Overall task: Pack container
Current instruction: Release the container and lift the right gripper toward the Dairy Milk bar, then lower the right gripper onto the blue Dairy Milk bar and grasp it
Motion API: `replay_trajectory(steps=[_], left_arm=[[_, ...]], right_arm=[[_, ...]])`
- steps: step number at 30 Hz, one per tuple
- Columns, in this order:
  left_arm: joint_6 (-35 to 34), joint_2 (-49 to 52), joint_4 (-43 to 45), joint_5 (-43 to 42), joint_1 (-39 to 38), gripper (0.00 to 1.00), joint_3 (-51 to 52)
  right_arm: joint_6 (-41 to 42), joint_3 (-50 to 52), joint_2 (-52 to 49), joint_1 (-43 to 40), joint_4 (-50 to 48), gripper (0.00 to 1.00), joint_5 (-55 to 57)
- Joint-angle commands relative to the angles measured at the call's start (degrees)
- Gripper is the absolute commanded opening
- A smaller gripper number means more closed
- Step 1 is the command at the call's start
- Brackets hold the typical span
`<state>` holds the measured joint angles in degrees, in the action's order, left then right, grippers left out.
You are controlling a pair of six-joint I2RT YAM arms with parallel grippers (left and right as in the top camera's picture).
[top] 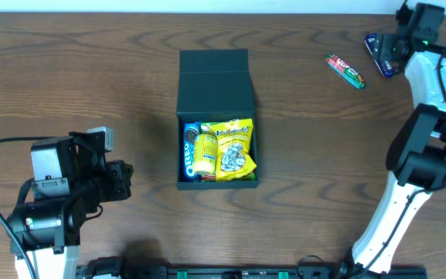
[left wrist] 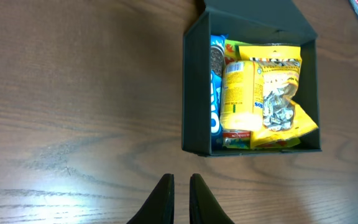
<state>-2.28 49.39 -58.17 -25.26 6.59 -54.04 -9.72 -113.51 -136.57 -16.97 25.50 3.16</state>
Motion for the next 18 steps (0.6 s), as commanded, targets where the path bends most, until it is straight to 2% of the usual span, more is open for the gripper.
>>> replay_trajectory(steps=[1, 6, 9, 12, 13, 14, 18], left_arm=[[0.8, 0.1, 0.2, 0.3, -0.1, 0.11, -0.8], [0.6, 0.1, 0.2, 0.2, -0.1, 0.11, -0.8], [0.6, 0.1, 0.2, 0.2, -0.1, 0.18, -0.8], [0.6, 0.1, 0.6, 0.2, -0.1, 0.34, -0.8], [0.6, 0.1, 0.7, 0.2, -0.1, 0.45, -0.8], [0.6, 0.1, 0.8, 0.2, -0.1, 0.5, -0.8], [0.6, 0.1, 1.0, 0.2, -0.1, 0.61, -0.8]], right_arm=[[-4.2, -0.8, -1.5, 0.1, -0.5, 0.86, -0.9], [-5.6, -0.8, -3.3, 0.1, -1.2, 0.85, -4.1], [-5.6, -0.8, -3.8, 0.1, -1.5, 0.85, -4.3], [-5.6, -0.8, -4.4, 0.1, -1.5, 0.84, -6.1], [-5.6, -0.8, -4.7, 0.1, -1.5, 0.84, -6.4], [-5.6, -0.8, -4.9, 0.1, -1.4, 0.84, -6.4], [-5.6, -0.8, -5.3, 0.1, -1.5, 0.83, -6.6]])
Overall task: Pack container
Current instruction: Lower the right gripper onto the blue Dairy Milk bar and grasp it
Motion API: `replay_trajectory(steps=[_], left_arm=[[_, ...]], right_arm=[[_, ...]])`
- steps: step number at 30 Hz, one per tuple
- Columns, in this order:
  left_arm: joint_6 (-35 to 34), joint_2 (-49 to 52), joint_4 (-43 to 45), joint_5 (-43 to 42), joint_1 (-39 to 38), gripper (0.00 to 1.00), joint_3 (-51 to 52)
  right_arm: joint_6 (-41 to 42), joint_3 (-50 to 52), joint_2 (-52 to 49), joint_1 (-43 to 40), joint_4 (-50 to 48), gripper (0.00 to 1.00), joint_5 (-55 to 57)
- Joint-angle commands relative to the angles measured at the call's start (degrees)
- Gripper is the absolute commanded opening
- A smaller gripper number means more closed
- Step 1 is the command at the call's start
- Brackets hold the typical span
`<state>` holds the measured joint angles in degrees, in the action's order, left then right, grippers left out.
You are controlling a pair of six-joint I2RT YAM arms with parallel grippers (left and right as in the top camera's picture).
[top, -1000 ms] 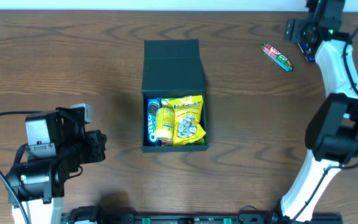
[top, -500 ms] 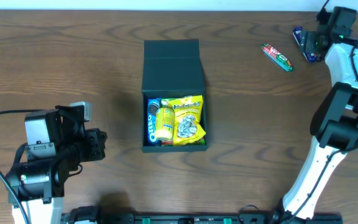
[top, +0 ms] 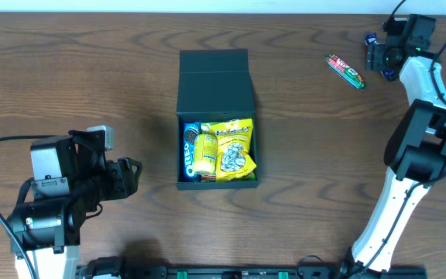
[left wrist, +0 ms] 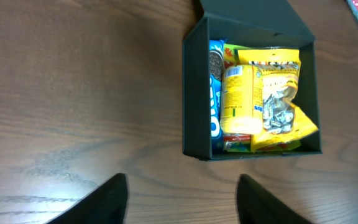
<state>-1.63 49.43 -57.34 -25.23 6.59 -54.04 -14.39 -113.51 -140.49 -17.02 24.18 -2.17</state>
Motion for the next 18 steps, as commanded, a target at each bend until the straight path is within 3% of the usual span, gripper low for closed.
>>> replay_trajectory(steps=[1, 11, 18], left_arm=[[-0.1, 0.1, 0.2, 0.1, -0.1, 0.63, -0.8], [-0.1, 0.1, 0.5, 0.1, -0.1, 0.69, -0.8], [-0.1, 0.1, 0.5, 0.1, -0.1, 0.7, -0.8]], right_arm=[[-0.9, -0.8, -1.4, 0.2, -0.2, 0.83, -1.3], [-0.9, -0.8, -3.0, 0.2, 0.3, 0.79, -1.3], [-0.9, -0.8, -3.0, 0.2, 0.9, 0.63, -3.0]])
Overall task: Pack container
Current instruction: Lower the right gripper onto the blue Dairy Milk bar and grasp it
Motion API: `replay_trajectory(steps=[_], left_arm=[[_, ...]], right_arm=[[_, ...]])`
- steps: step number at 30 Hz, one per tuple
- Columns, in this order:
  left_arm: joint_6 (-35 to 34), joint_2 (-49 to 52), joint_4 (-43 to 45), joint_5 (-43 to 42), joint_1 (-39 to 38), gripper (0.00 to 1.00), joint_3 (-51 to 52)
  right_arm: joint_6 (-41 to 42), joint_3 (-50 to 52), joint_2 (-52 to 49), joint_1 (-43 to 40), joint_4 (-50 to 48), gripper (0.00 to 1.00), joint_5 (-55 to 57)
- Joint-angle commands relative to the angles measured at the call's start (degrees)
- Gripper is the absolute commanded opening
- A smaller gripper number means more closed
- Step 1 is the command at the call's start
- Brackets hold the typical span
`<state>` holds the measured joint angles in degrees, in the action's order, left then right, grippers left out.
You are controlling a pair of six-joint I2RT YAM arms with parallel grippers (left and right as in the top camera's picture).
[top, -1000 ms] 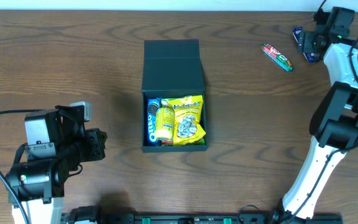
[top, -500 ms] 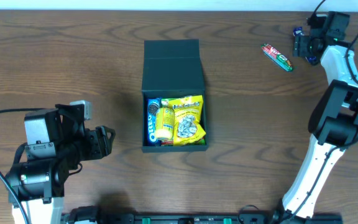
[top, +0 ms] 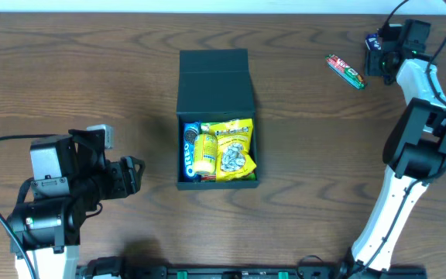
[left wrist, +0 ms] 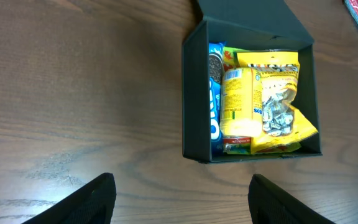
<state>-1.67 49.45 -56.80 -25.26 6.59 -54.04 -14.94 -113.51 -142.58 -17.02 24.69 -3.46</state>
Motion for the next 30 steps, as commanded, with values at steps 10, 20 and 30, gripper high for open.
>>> replay_trajectory(steps=[10, 20, 30], left_arm=[[0.0, 0.0, 0.1, 0.2, -0.1, 0.7, -0.8], [0.0, 0.0, 0.0, 0.2, -0.1, 0.7, -0.8], [0.0, 0.0, 0.0, 0.2, -0.1, 0.71, -0.8]], right_arm=[[-0.3, -0.8, -0.9, 0.2, 2.6, 0.37, -2.6], [1.7, -0.8, -0.9, 0.2, 5.9, 0.24, -2.4], [4.6, -0.8, 2.4, 0.4, 14.7, 0.14, -3.7]])
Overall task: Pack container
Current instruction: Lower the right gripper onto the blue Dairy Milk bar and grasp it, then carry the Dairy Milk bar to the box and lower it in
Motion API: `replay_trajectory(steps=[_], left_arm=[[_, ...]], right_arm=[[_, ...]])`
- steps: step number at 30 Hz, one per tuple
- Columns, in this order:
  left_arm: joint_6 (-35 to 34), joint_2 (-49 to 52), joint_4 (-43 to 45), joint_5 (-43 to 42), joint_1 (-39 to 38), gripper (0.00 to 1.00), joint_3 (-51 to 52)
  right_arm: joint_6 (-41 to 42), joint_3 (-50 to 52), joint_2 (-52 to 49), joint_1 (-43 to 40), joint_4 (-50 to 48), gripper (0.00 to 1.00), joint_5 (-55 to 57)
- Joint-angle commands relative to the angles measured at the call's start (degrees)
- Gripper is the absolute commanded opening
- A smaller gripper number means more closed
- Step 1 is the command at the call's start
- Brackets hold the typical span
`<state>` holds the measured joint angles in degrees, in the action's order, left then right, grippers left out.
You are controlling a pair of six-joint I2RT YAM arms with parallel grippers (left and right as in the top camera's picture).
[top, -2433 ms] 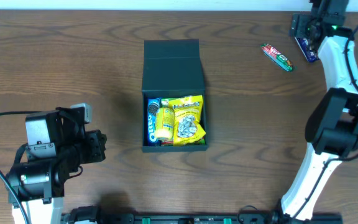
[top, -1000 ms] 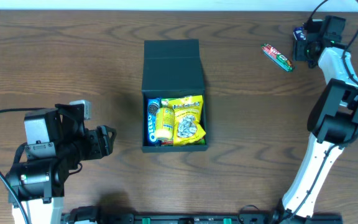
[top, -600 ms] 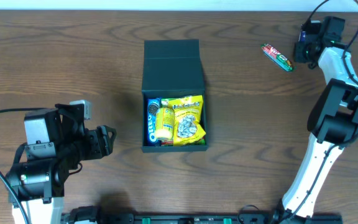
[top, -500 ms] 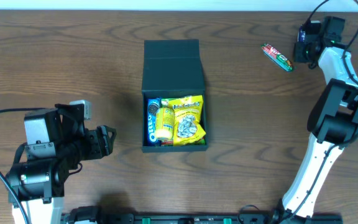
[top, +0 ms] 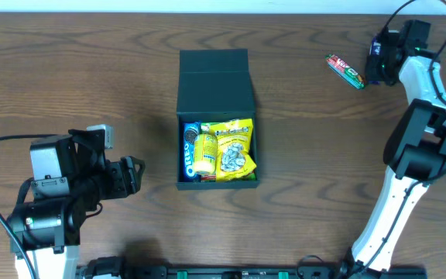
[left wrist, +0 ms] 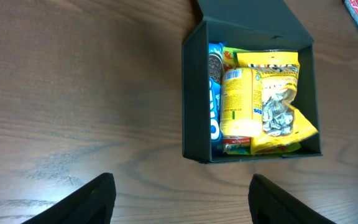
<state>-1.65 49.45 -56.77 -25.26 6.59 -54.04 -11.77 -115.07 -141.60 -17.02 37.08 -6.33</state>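
Note:
A dark green box [top: 183, 147] stands mid-table with its lid [top: 215, 81] folded back. Inside lie a blue Oreo pack [left wrist: 215, 93], a yellow tube [left wrist: 238, 102] and a yellow snack bag [left wrist: 278, 93]. My left gripper [top: 135, 174] hovers left of the box, open and empty; in the wrist view [left wrist: 182, 208] its fingers [left wrist: 92, 199] stand wide apart over bare wood. At the far right, my right gripper [top: 376, 60] is over a blue packet [top: 375, 47], mostly hidden beneath it. A red-green bar [top: 344, 70] lies just left of it.
The brown wooden table [top: 76, 70] spreads around the box. The right arm's white links [top: 420, 85] run along the right edge. The red-green bar shows at the top right corner of the left wrist view.
The right gripper has shifted slightly toward the near side over the blue packet. The left gripper and the box contents look unchanged.
At first the left gripper was shut left of the box and the right gripper was behind the uncovered blue packet. Then the left fingers were parted, later wide open, while the right gripper came over the blue packet and now stays there.

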Motion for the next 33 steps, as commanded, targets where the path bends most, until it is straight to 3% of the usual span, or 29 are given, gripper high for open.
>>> replay_trajectory(steps=[1, 10, 15, 19, 28, 33], left_arm=[[0.0, 0.0, 0.0, 0.2, -0.1, 0.72, -0.8], [0.3, 0.0, -2.1, 0.2, -0.1, 0.73, -0.8], [0.3, 0.0, -3.2, 0.2, -0.1, 0.73, -0.8], [0.4, 0.0, -3.2, 0.2, -0.1, 0.73, -0.8], [0.4, 0.0, -1.5, 0.2, -0.1, 0.73, -0.8], [1.9, 0.0, -0.6, 0.2, -0.1, 0.76, -0.8]], right_arm=[[1.4, 0.7, 2.4, 0.5, 3.4, 0.14, -0.4], [1.1, 0.7, 18.0, 3.0, 13.6, 0.1, -2.2], [4.0, 0.7, 30.9, 8.8, 17.7, 0.1, -3.6], [4.2, 0.7, 41.9, 18.3, 23.2, 0.09, -2.9], [21.0, 0.9, 48.7, 34.4, 39.5, 0.02, -2.9], [30.0, 5.9, 48.7, 44.4, 38.8, 0.02, -2.0]])
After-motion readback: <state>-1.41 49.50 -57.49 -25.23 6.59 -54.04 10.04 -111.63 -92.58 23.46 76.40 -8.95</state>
